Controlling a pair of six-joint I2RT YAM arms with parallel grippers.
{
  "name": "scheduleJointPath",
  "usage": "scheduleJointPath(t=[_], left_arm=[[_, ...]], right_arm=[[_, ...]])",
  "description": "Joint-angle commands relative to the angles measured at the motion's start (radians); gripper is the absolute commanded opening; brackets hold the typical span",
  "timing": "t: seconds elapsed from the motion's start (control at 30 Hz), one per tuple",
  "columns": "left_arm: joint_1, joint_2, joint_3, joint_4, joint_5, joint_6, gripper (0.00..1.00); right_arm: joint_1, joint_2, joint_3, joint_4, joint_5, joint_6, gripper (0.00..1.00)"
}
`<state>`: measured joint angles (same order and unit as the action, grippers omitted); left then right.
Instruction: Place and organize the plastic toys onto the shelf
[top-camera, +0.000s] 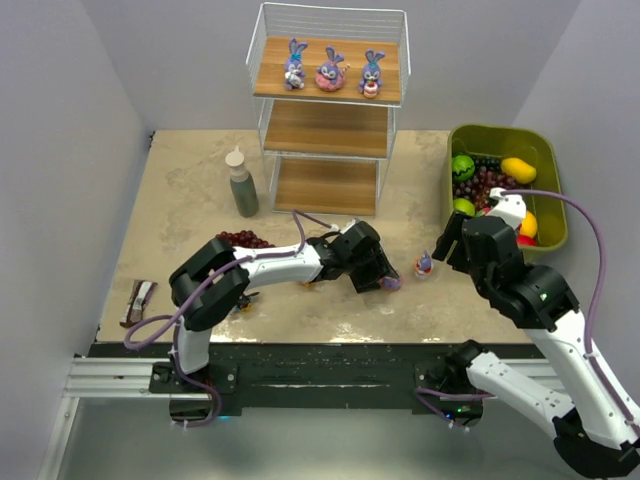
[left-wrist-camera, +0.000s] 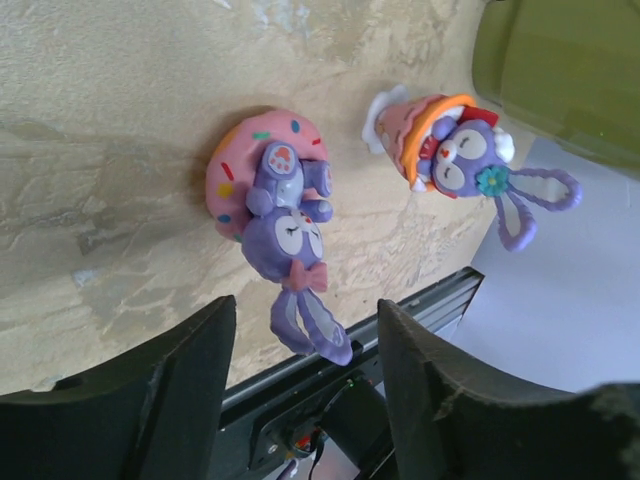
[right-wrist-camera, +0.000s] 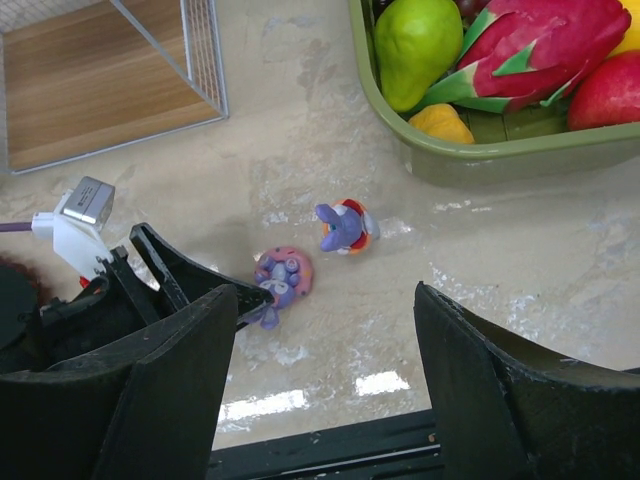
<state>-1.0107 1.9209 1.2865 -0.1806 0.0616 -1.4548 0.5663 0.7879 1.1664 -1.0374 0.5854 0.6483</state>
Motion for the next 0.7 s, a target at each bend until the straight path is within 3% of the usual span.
scheduleJointPath(t=[0.0,0.43,0.57,0.67], left_arm=[[-0.009,0.020,0.027,0.004,-0.026,-0.027,0.58],[-0.019,0.013,0.023,-0.003,-0.026,-0.039,0.21],[-0.017,0.001,0.025,-0.013,-0.031,-0.015,0.02],[-0.016,-0.002,0.056,-0.029,-0.023,0.056,0.00]], right_arm=[[-0.005,-0.030,-0.004,-0.026,0.037,0.034,0.74],[-0.005,-0.047,-0.019,-0.029,0.036,0.036,0.74],[-0.005,-0.045,-0.020,-0.010,0.008,0.024,0.74],[-0.003,-0.044,-0.025,0.029,-0.041,-0.021,0.74]])
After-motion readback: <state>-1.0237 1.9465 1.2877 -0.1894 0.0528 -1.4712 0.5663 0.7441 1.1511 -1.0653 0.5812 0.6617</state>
